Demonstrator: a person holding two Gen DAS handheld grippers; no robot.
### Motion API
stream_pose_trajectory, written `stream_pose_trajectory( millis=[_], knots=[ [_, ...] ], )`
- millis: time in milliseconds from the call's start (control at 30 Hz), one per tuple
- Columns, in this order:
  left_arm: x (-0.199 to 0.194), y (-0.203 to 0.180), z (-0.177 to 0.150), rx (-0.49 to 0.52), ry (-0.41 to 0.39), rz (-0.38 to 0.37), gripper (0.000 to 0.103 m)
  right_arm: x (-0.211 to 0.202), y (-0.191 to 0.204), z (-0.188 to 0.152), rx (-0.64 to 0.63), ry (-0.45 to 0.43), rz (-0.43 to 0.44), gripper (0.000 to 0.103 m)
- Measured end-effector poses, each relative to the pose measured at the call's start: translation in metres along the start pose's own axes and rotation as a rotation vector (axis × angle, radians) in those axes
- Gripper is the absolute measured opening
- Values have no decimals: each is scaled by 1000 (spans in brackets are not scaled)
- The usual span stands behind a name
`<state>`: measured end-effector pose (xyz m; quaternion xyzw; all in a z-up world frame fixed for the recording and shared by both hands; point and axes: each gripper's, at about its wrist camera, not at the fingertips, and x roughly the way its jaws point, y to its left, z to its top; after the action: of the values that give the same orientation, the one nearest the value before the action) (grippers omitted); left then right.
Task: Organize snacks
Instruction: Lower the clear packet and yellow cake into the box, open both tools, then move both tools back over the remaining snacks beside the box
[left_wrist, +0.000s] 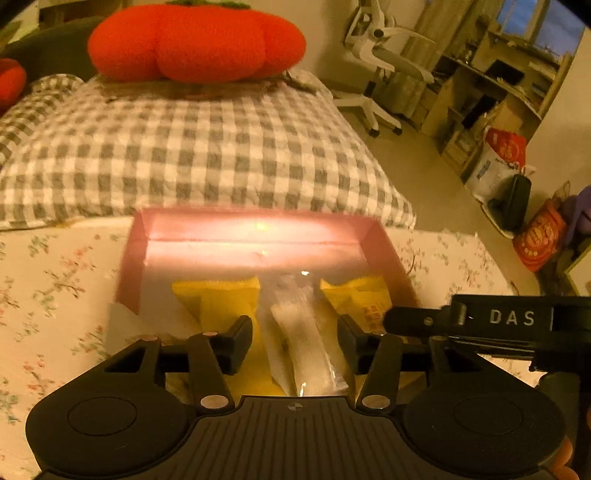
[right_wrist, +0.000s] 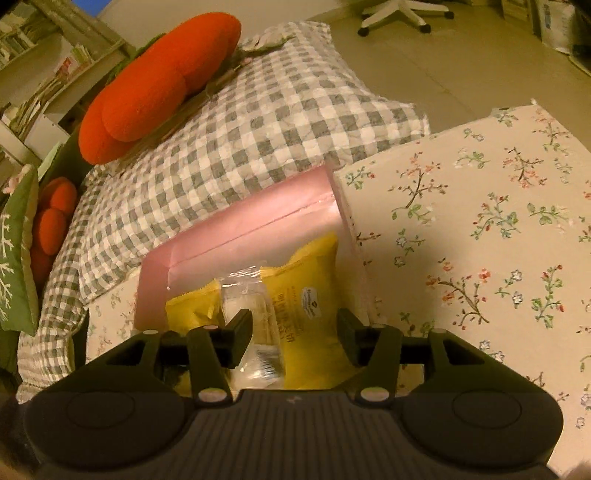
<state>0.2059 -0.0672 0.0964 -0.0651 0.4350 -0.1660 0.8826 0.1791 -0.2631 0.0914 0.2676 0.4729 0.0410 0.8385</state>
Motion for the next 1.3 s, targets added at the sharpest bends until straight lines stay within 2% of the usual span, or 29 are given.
stream_pose_trajectory(
  millis=[233, 400, 533, 633, 833, 967, 1167, 1300],
  knots=[
    [-48, 9, 12, -26, -18, 49, 50, -31, 14, -1, -32, -26, -7, 53],
    [-86, 20, 9, -31, -18, 96, 56, -44, 39, -14, -59, 14, -7, 54],
    [-114, 28, 0, -44, -8, 123, 58, -65, 61, -29, -105, 7, -2, 67],
    [-127, 31, -18, -52, 9, 135, 64, -78, 72, -43, -110, 15, 19, 70],
    [-130, 33, -57, -48, 105, 137, 65, -80, 76, -76, -138, 51, 46, 80],
    [-132, 36, -72, -23, 103, 166, 75, -62, 66, -87, -158, 112, -26, 80],
    [-122, 39, -88, 23, 148, 195, 75, -57, 58, -88, -156, 144, -26, 80],
    [-118, 27, -95, 89, 162, 177, 76, -59, 61, -91, -177, 184, -22, 80]
  ],
)
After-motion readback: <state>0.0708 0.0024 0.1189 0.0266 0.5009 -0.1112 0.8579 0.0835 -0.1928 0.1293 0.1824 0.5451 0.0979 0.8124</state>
